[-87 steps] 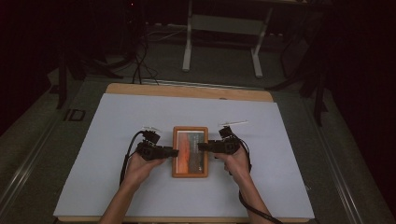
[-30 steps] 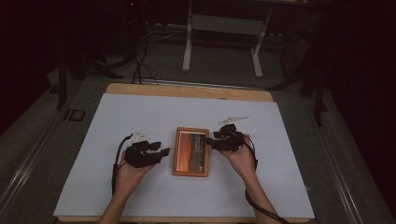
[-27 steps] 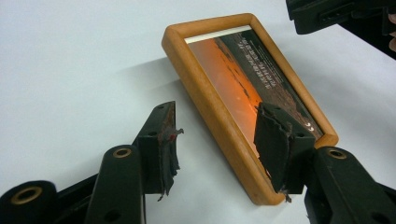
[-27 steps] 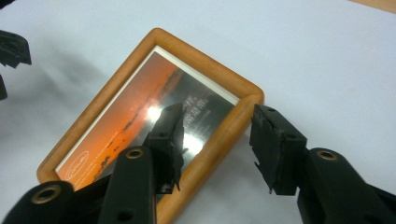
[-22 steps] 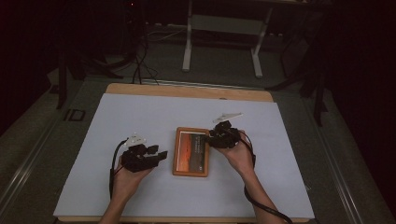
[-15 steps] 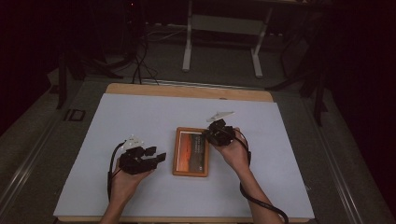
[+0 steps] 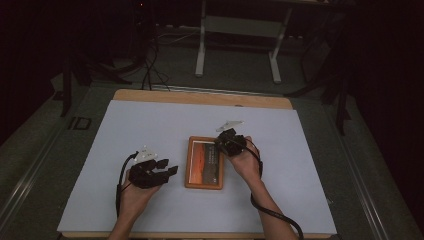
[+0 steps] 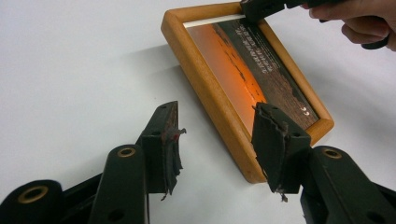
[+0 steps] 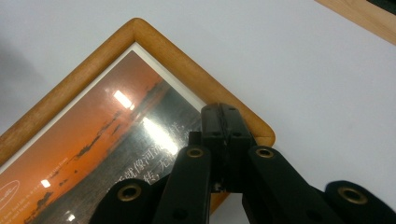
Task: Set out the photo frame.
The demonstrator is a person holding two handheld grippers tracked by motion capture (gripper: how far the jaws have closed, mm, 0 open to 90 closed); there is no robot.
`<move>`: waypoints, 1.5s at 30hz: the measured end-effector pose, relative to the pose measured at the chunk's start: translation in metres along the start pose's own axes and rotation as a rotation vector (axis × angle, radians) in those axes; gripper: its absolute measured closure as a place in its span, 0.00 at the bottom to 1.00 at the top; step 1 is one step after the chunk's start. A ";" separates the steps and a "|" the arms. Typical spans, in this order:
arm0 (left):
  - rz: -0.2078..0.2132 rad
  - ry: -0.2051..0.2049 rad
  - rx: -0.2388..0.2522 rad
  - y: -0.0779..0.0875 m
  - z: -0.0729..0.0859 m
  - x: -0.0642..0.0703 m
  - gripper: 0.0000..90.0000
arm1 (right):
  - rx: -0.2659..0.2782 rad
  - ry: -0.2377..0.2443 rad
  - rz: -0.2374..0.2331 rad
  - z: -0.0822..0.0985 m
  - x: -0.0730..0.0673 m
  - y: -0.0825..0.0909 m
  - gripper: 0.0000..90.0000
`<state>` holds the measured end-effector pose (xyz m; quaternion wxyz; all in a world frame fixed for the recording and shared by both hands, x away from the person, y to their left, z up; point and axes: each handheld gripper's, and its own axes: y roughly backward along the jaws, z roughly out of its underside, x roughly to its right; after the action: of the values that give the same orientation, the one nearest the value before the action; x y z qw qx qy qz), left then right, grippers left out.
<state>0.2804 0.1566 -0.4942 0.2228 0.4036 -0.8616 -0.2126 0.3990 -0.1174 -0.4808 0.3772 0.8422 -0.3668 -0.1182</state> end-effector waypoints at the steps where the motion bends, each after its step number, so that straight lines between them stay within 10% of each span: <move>1: -0.004 -0.003 0.001 0.001 0.000 0.000 0.58 | 0.003 -0.004 0.009 0.000 0.001 0.000 1.00; 26: -0.003 -0.003 -0.005 0.001 -0.002 0.001 0.57 | -0.028 -0.144 0.007 0.028 0.031 -0.013 1.00; 45: 0.071 -0.007 -0.019 -0.004 -0.007 0.017 0.46 | -0.036 -0.131 0.002 0.028 0.031 -0.013 1.00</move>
<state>0.2767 0.1389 -0.4876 0.2309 0.3698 -0.8741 -0.2139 0.4144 -0.1494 -0.5072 0.3676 0.8254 -0.3892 -0.1792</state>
